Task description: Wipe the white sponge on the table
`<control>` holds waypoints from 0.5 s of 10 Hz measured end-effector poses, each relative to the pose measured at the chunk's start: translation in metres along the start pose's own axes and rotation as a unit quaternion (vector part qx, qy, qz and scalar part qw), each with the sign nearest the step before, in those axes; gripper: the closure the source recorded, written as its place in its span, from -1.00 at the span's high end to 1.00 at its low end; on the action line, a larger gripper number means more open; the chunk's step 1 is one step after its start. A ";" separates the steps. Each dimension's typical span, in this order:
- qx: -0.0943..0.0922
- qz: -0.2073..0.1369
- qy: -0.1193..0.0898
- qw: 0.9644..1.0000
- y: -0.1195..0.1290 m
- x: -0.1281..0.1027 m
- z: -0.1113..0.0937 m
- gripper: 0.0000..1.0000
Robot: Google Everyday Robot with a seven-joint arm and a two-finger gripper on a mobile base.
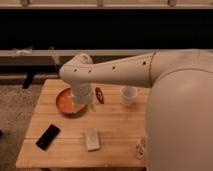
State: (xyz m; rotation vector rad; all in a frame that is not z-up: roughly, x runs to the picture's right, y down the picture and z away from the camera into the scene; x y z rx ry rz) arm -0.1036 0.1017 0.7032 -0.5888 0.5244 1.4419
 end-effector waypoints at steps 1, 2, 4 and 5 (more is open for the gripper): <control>0.000 0.000 0.000 1.000 0.000 0.000 0.000 0.30; 0.000 0.000 0.000 1.000 0.000 0.000 0.000 0.30; 0.001 -0.023 0.009 1.000 -0.005 0.005 0.007 0.30; -0.002 -0.036 0.012 0.999 -0.007 0.008 0.013 0.30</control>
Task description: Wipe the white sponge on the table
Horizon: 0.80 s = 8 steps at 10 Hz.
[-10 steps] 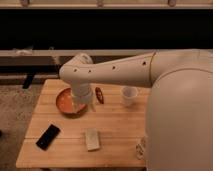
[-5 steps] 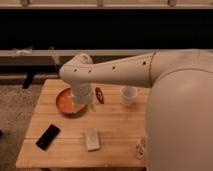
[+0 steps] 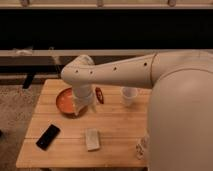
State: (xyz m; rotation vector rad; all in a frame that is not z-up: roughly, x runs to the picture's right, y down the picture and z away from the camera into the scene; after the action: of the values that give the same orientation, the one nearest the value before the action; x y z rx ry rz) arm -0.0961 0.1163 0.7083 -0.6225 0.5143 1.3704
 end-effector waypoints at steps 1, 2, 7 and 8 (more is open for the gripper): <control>-0.006 -0.018 0.007 1.000 -0.003 0.005 0.015 0.30; -0.015 -0.031 0.013 0.999 -0.006 0.009 0.030 0.30; -0.034 -0.048 0.046 0.997 -0.021 0.025 0.081 0.30; -0.035 -0.047 0.054 0.997 -0.022 0.029 0.090 0.30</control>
State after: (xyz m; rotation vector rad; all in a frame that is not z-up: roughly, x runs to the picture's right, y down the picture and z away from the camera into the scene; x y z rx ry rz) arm -0.0718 0.1962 0.7579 -0.7727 0.5188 1.2750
